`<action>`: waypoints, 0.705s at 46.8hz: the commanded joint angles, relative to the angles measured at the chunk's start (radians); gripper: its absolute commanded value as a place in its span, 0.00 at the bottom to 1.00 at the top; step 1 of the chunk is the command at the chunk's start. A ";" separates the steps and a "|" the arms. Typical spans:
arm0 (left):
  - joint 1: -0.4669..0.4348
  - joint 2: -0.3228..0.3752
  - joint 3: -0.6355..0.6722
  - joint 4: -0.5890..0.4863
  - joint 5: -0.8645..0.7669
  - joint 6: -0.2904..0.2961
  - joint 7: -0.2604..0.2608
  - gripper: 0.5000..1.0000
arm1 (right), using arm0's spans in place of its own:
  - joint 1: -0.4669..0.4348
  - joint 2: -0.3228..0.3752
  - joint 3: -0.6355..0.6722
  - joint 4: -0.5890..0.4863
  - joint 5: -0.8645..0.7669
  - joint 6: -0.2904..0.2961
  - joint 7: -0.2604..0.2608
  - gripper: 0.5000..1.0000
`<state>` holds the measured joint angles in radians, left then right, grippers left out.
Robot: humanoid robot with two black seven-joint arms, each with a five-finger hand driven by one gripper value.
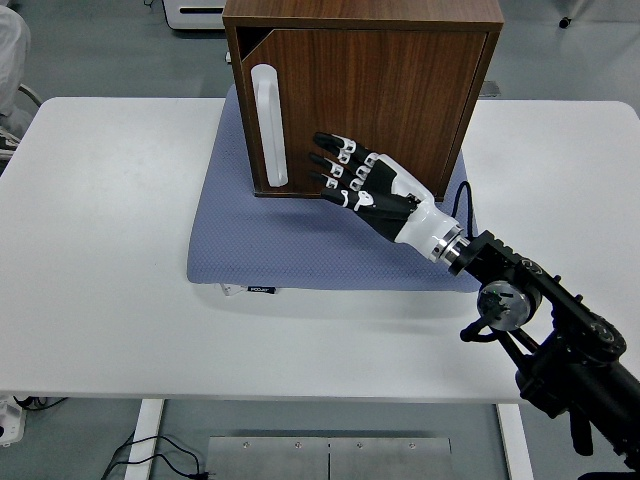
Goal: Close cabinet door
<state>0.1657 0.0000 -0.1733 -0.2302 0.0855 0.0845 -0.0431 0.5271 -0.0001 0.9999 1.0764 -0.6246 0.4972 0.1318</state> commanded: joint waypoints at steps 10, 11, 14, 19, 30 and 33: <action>0.000 0.000 0.000 0.000 0.000 0.000 0.000 1.00 | -0.076 -0.037 0.003 0.091 0.002 0.073 0.000 1.00; 0.000 0.000 0.000 0.000 0.000 0.000 0.000 1.00 | -0.084 -0.047 0.005 0.099 0.002 0.075 0.000 1.00; 0.000 0.000 0.000 0.000 0.000 0.000 0.000 1.00 | -0.105 -0.078 0.012 0.115 0.002 0.076 0.000 1.00; 0.000 0.000 0.000 0.000 0.000 0.000 0.000 1.00 | -0.148 -0.124 0.058 0.135 0.003 0.076 0.000 1.00; 0.000 0.000 0.000 0.000 0.000 0.000 0.000 1.00 | -0.269 -0.204 0.206 0.204 0.006 0.076 0.000 1.00; 0.000 0.000 0.000 0.000 0.000 0.000 0.000 1.00 | -0.298 -0.219 0.247 0.212 0.008 0.076 0.000 1.00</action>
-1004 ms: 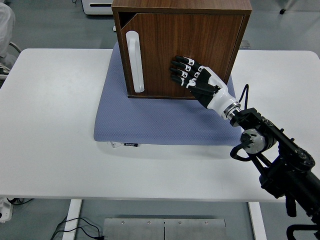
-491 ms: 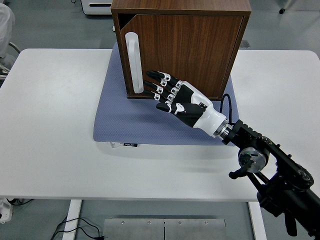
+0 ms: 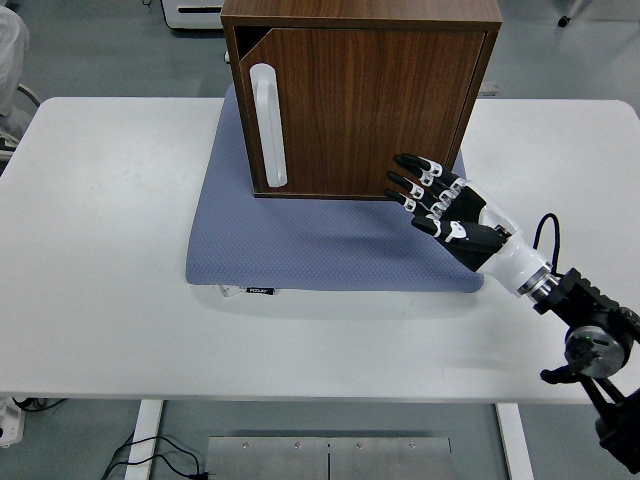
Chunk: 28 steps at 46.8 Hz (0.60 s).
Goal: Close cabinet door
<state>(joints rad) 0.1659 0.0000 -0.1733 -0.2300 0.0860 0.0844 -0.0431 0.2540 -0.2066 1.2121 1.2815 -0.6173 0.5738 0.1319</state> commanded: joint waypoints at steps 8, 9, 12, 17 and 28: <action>0.000 0.000 0.000 0.000 0.000 0.000 0.000 1.00 | -0.088 -0.033 0.136 0.001 0.001 0.000 -0.002 1.00; 0.000 0.000 0.000 0.000 0.000 0.000 0.000 1.00 | -0.093 -0.033 0.147 -0.001 0.001 -0.005 -0.002 1.00; 0.000 0.000 0.000 0.000 0.000 0.000 0.000 1.00 | -0.104 -0.028 0.181 -0.008 0.001 -0.020 0.000 1.00; 0.000 0.000 0.000 0.000 0.000 0.000 0.000 1.00 | -0.108 -0.019 0.228 -0.034 0.004 -0.075 0.000 1.00; 0.000 0.000 0.000 0.000 0.000 0.000 0.000 1.00 | -0.058 0.067 0.314 -0.123 0.031 -0.207 0.005 1.00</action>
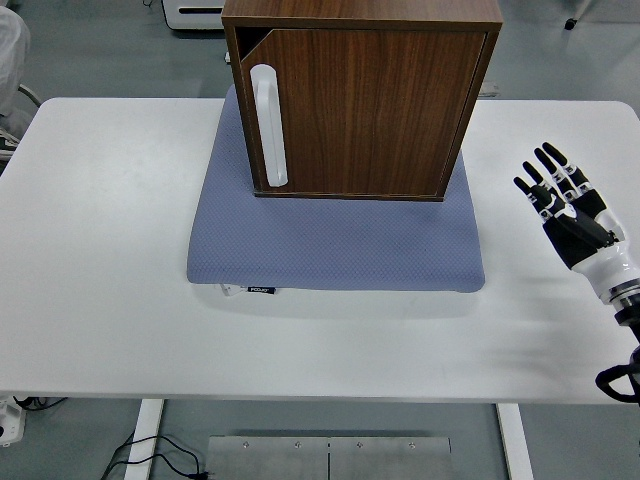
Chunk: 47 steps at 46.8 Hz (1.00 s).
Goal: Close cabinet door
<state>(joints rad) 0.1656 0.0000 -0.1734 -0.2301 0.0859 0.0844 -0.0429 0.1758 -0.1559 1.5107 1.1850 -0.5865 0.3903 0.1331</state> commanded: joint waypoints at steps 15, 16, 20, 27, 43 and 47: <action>0.000 0.000 0.000 0.000 0.000 0.000 0.000 1.00 | 0.091 0.084 0.071 -0.114 0.007 -0.111 0.007 1.00; 0.000 0.000 0.000 0.000 0.000 0.000 0.000 1.00 | 0.093 0.085 0.075 -0.119 0.007 -0.113 0.007 1.00; 0.000 0.000 0.000 0.000 0.000 0.000 0.000 1.00 | 0.105 0.090 0.097 -0.149 0.007 -0.113 0.007 1.00; 0.000 0.000 0.000 0.000 0.000 0.000 0.000 1.00 | 0.134 0.104 0.124 -0.185 0.037 -0.116 0.007 1.00; 0.000 0.000 0.000 0.000 -0.001 0.000 0.000 1.00 | 0.159 0.136 0.124 -0.225 0.071 -0.116 0.007 1.00; 0.000 0.000 0.000 0.000 0.000 0.000 0.000 1.00 | 0.162 0.151 0.124 -0.231 0.071 -0.116 0.008 1.00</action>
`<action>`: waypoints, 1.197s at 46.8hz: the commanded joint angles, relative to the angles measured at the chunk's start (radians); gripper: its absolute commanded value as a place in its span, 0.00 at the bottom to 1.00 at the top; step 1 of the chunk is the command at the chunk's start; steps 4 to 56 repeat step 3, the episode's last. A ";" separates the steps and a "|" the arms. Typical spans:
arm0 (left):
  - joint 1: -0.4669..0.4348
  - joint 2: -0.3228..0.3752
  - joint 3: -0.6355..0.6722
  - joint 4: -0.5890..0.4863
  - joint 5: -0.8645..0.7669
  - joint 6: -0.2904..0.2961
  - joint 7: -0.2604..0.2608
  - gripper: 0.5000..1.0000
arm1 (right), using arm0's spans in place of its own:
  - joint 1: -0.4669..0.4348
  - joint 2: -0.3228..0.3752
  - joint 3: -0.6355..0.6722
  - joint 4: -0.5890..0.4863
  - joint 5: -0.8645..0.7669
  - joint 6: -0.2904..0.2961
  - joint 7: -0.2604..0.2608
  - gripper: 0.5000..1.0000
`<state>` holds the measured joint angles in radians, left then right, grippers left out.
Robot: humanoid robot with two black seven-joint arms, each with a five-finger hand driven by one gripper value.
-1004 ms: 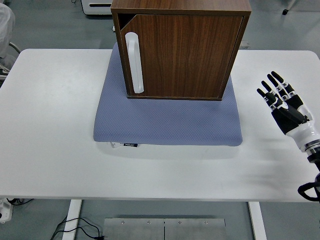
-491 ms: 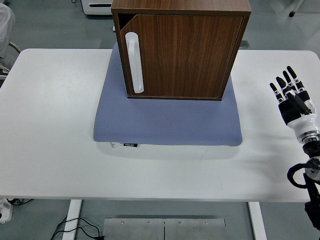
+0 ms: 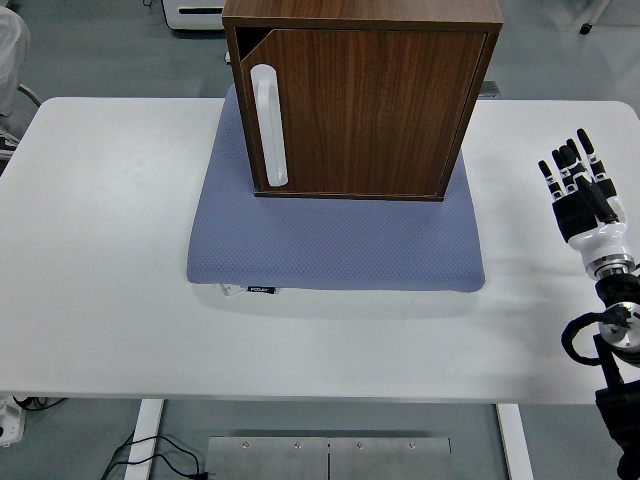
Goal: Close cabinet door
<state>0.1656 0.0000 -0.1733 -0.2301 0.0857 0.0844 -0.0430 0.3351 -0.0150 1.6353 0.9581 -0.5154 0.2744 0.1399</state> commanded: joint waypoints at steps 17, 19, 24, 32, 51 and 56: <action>0.000 0.000 0.000 0.000 0.000 0.000 0.000 1.00 | 0.001 0.015 0.000 -0.004 0.000 0.000 0.001 1.00; 0.000 0.000 0.000 0.000 0.000 0.000 0.000 1.00 | 0.001 0.015 0.000 -0.004 0.000 0.000 0.001 1.00; 0.000 0.000 0.000 0.000 0.000 0.000 0.000 1.00 | 0.001 0.015 0.000 -0.004 0.000 0.000 0.001 1.00; 0.000 0.000 0.000 0.000 0.000 0.000 0.000 1.00 | 0.001 0.015 0.000 -0.004 0.000 0.000 0.001 1.00; 0.000 0.000 0.000 0.000 0.000 0.000 0.000 1.00 | 0.001 0.015 0.000 -0.004 0.000 0.000 0.001 1.00; 0.000 0.000 0.000 0.000 0.000 0.000 0.000 1.00 | 0.001 0.015 0.000 -0.004 0.000 0.000 0.001 1.00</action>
